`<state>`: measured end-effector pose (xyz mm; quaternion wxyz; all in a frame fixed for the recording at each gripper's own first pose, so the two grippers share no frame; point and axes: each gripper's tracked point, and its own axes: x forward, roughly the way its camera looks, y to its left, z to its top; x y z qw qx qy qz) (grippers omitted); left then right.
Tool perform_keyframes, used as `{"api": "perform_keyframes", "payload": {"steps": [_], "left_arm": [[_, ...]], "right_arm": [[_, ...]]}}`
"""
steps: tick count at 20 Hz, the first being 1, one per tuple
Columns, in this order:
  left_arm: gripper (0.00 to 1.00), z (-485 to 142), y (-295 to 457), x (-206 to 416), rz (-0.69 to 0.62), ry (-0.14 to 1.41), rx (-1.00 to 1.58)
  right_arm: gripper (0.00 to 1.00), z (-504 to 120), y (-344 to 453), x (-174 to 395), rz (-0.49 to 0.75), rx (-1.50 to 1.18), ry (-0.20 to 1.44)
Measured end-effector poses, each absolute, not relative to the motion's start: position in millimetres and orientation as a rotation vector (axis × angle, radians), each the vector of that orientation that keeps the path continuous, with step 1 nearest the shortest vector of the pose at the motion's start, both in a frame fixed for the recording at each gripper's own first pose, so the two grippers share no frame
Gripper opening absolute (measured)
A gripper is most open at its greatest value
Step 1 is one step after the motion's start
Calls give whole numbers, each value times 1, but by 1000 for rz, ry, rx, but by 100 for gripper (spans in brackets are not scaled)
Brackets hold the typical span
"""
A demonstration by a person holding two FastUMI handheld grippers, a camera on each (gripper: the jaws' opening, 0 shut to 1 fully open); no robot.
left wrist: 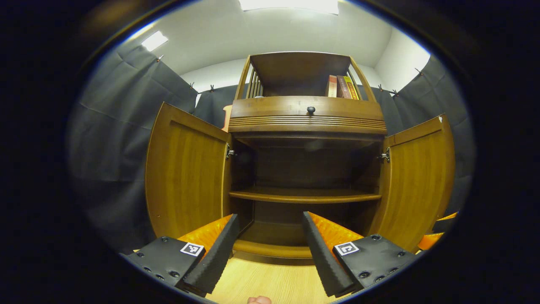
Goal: Open the right door of the double-door shoe cabinet with the right hand, and open the left door with the left hand.
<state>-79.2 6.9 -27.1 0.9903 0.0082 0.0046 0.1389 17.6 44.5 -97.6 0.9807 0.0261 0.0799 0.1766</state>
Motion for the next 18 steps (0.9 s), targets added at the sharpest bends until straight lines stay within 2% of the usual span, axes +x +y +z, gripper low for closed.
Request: {"api": "perform_keyframes", "payload": {"steps": [5, 6, 7, 11, 12, 18], "left_arm": [[95, -24, 12, -86, 286, 9, 19], [95, -22, 14, -88, 288, 5, 22], [95, -21, 15, -88, 291, -2, 24], [95, -21, 16, -88, 291, -2, 25], [95, -21, 16, -87, 289, -3, 27], [95, -19, 18, -84, 278, 0, 26]], "right_arm": [[93, -97, 47, 15, 367, 56, 158], [87, -97, 48, 14, 368, 54, 155], [93, -97, 47, 14, 367, 48, 154], [93, -96, 48, 16, 368, 44, 151], [82, -96, 47, 18, 363, 43, 150], [82, -99, 52, 20, 360, 40, 154]]}}
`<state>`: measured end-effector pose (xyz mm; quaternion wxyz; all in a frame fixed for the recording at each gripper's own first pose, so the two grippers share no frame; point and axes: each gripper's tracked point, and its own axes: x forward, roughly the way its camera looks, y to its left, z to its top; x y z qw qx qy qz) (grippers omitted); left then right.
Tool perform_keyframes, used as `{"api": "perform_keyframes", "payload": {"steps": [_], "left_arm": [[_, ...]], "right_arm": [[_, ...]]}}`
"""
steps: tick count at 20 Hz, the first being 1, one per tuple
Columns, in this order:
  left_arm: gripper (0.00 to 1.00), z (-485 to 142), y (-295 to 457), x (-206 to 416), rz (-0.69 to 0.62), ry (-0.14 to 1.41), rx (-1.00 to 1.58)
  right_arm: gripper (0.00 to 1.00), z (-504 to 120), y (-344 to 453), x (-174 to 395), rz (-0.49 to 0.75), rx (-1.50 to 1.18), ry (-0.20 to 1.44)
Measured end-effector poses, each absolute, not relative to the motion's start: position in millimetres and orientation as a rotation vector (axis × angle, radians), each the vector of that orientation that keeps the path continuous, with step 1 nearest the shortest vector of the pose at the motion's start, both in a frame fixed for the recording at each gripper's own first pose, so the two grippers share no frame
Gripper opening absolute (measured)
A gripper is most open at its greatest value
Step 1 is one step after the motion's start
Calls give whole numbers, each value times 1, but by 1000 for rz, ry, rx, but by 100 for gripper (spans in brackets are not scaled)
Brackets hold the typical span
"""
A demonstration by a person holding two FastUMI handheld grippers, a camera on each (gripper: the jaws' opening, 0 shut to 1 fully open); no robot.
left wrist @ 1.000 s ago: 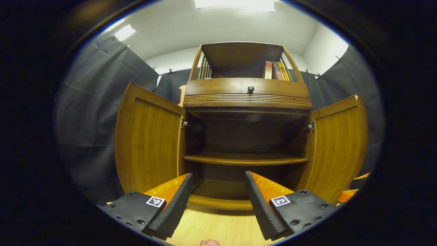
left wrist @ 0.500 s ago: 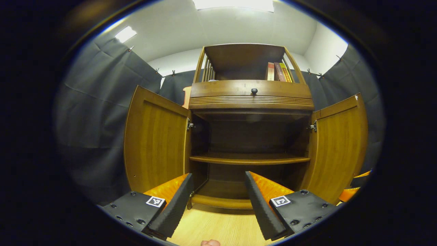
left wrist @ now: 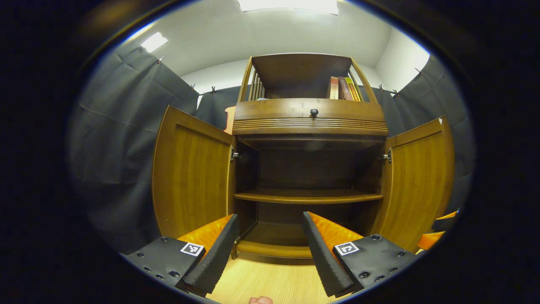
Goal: Open the right door of the double-door shoe cabinet with the right hand, and open the left door with the left hand.
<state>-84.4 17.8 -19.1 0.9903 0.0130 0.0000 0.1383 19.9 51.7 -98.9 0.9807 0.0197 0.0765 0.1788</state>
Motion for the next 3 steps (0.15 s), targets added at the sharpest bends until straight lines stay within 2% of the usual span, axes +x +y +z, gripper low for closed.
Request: {"api": "perform_keyframes", "payload": {"steps": [3], "left_arm": [[95, -20, 19, -82, 279, 2, 23]], "right_arm": [[82, -100, 54, 19, 364, 32, 159]]}}
